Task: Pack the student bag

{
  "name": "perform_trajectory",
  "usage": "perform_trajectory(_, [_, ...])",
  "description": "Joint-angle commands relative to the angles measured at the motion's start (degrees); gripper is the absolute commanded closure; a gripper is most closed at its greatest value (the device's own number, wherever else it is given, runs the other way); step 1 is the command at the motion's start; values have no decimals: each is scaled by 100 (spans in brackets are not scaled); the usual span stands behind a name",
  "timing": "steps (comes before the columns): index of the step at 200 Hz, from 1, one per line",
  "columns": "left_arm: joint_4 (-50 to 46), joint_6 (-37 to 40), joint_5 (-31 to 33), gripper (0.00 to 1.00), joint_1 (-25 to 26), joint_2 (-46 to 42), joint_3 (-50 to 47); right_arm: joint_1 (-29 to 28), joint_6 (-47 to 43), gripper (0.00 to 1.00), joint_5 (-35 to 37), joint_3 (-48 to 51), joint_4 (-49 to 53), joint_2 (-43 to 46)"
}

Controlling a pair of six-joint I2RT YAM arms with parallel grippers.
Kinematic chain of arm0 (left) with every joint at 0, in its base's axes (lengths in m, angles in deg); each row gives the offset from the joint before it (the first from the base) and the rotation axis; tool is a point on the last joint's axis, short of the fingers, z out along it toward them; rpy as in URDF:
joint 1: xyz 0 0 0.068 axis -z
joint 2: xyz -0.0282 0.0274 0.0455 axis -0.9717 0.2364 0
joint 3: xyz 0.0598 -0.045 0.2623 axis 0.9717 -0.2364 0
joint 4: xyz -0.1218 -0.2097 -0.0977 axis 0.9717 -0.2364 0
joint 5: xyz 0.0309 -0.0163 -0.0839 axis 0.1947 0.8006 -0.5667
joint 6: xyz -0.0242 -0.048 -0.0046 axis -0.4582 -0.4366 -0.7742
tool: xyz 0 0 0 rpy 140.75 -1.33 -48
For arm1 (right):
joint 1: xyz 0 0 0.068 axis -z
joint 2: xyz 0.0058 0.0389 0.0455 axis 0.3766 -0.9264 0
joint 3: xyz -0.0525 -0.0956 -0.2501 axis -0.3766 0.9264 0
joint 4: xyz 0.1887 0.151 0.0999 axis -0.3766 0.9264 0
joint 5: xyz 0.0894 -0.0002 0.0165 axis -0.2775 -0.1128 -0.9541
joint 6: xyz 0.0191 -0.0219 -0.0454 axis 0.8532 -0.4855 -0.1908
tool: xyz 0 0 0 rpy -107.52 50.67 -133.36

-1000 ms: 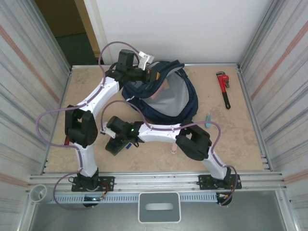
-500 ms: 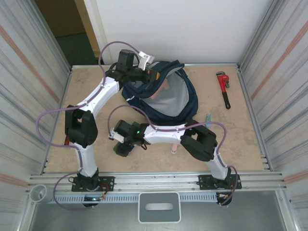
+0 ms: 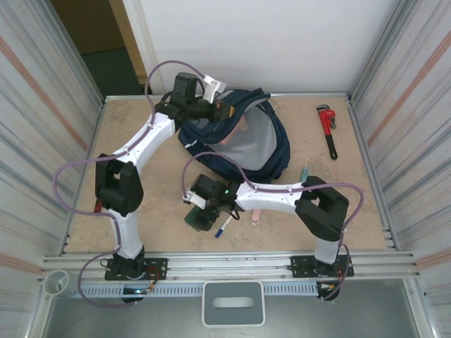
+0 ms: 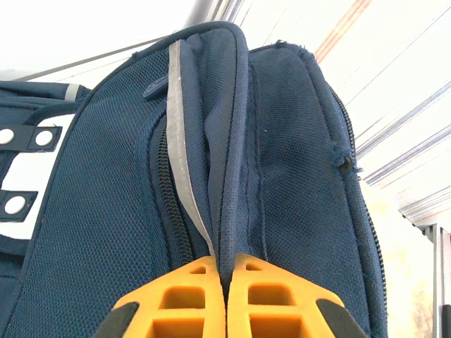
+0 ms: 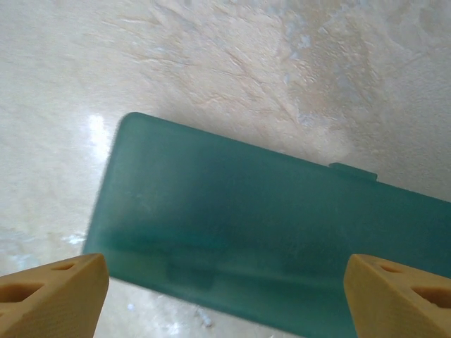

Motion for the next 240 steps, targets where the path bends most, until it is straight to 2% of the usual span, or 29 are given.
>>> perform_trajectory(1, [394, 201, -144, 99, 18, -48, 142, -319, 224, 14, -485, 32, 369, 399])
perform_trajectory(23, [412, 209, -134, 99, 18, -11, 151, -274, 476, 16, -890, 224, 665, 625])
perform_trajectory(64, [447, 160, -160, 99, 19, 75, 159, 24, 776, 16, -1215, 564, 799, 1185])
perform_trajectory(110, [420, 155, -152, 100, 27, 73, 141, 102, 903, 20, -1356, 612, 1113, 1256])
perform_trajectory(123, [421, 166, -161, 99, 27, 77, 125, 138, 1227, 21, -1163, 636, 1202, 1189])
perform_trajectory(137, [429, 164, -125, 99, 27, 77, 110, 277, 1782, 22, -1275, 629, 1158, 992])
perform_trajectory(180, [448, 90, -175, 99, 40, 119, 113, 796, 3174, 10, -1622, 758, 210, 547])
perform_trajectory(240, [406, 166, -151, 99, 45, 33, 52, 1039, 3733, 4, -1194, 256, -191, -85])
